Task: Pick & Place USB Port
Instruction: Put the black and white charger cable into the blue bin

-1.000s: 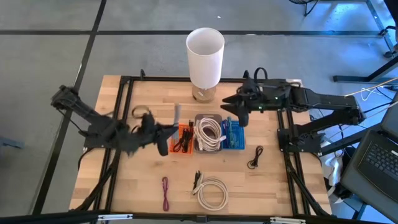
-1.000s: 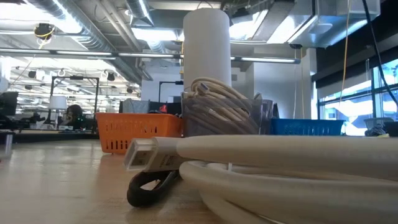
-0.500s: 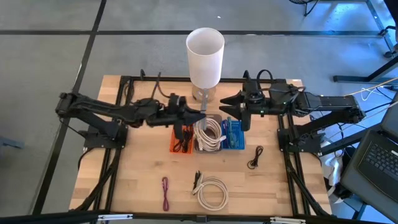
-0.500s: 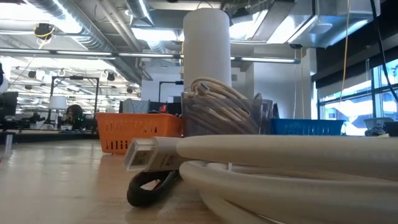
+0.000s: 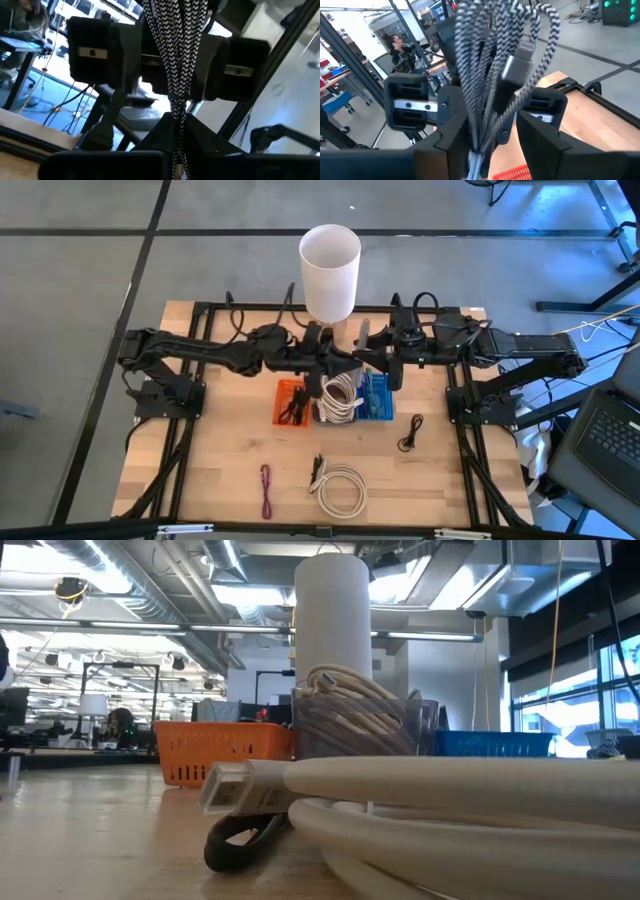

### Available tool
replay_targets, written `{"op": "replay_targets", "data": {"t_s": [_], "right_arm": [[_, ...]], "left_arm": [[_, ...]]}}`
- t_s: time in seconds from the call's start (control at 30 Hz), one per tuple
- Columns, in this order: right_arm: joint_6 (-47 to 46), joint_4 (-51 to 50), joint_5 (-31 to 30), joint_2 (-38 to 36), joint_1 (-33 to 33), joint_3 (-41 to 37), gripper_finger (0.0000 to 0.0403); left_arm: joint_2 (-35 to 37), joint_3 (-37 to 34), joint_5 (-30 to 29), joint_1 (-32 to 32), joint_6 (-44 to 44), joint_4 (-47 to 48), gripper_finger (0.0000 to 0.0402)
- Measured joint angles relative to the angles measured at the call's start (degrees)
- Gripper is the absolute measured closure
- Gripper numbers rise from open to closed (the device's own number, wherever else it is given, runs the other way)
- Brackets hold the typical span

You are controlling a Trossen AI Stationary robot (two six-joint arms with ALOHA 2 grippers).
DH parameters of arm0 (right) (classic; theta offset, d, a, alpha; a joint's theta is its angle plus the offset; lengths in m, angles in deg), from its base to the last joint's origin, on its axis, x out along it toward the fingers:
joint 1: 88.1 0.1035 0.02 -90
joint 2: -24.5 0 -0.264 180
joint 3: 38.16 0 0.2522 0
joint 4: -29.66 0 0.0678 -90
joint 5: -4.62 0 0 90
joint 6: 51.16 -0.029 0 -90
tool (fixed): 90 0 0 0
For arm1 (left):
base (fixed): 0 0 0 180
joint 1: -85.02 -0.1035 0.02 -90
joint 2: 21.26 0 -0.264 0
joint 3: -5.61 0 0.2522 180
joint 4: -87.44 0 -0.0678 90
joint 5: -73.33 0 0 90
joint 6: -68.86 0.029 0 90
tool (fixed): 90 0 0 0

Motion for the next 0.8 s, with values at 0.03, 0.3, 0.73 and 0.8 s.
{"op": "replay_targets", "data": {"t_s": [0.03, 0.3, 0.73, 0.8], "right_arm": [[0.0, -0.04, 0.0, 0.02, 0.0, 0.0, 0.024], [0.28, -0.3, 0.69, 0.01, 0.04, 0.0, 0.0378], [-0.26, -4.09, -0.98, -0.36, -0.02, 0.0, 0.0378], [-1.59, -6.87, -3.83, -1.13, 0.0, 0.0, 0.0378]], "left_arm": [[-0.37, 1.1, 0.49, -0.17, 0.48, 1.83, 0.0388], [-1.28, 3.15, 1.08, -0.34, 1.63, 6.22, 0.0388], [-1.25, 3.17, -0.61, -0.21, 2.22, 8.32, 0.0243], [-0.65, 3.17, -0.61, -0.47, 2.23, 12.72, 0.021]]}}
